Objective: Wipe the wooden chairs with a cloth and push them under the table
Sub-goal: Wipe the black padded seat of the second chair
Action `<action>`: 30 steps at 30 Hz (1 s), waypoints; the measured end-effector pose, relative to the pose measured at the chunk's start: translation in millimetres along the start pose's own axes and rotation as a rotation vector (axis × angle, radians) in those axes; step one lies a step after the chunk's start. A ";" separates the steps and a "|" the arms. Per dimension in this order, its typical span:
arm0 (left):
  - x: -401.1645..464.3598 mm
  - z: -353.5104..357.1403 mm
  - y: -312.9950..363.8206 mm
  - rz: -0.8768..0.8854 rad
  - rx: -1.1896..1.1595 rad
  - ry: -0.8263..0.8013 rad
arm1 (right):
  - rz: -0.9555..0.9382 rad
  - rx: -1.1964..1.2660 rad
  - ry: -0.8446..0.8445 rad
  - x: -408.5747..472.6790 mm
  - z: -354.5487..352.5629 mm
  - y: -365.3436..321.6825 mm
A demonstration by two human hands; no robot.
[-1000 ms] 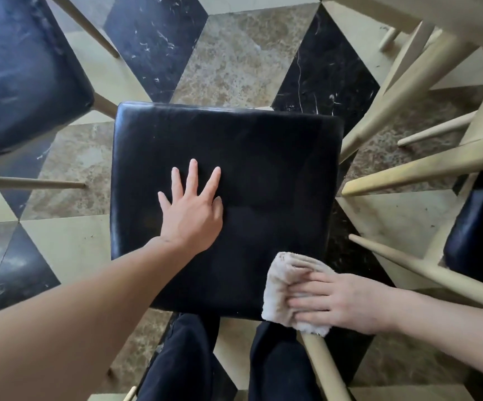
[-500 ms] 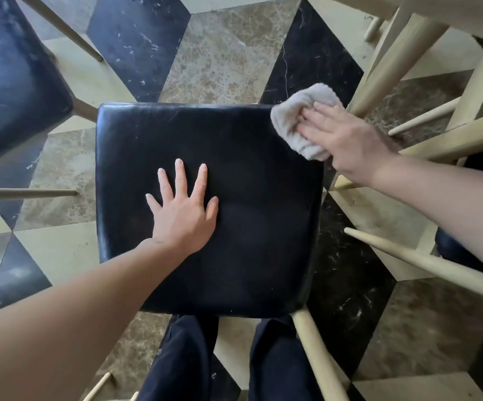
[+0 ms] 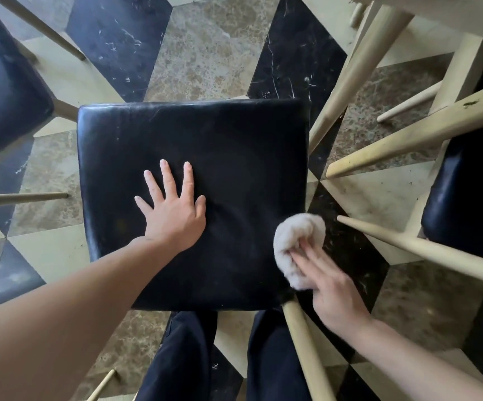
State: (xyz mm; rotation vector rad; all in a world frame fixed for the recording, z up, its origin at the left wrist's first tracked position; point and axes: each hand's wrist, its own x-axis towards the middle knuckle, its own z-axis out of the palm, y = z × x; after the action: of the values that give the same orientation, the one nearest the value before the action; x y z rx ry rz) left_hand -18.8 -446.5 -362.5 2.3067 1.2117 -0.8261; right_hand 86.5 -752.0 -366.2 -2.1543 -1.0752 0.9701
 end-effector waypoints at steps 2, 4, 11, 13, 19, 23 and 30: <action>3.2 -0.2 -2.9 0.000 -0.002 -0.038 | -0.029 0.053 -0.112 -29.3 9.9 2.1; 6.3 -2.1 -5.2 0.007 0.000 -0.077 | -0.010 0.101 -0.133 -42.9 11.5 -0.7; 6.7 -20.5 -7.7 0.021 0.050 -0.184 | 0.251 0.340 0.040 2.6 -40.9 -38.0; 5.5 -21.9 -4.7 0.034 0.060 -0.191 | 0.307 0.391 0.172 32.2 -64.8 -53.2; 0.3 -20.1 -3.0 0.038 0.066 -0.141 | 0.052 0.220 0.483 183.2 -82.1 -129.0; -0.7 -14.0 -4.8 0.059 0.053 -0.110 | -0.139 -0.072 0.328 272.8 -49.4 -171.6; 1.2 -7.7 -7.6 0.075 0.072 -0.097 | -0.523 -0.667 -0.162 289.2 15.3 -165.9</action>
State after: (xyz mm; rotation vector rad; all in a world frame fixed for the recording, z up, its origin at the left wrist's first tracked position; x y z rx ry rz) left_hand -22.3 -437.2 -358.2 2.3241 1.0646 -0.9565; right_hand 123.1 -420.3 -360.4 -2.0870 -2.1439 0.5875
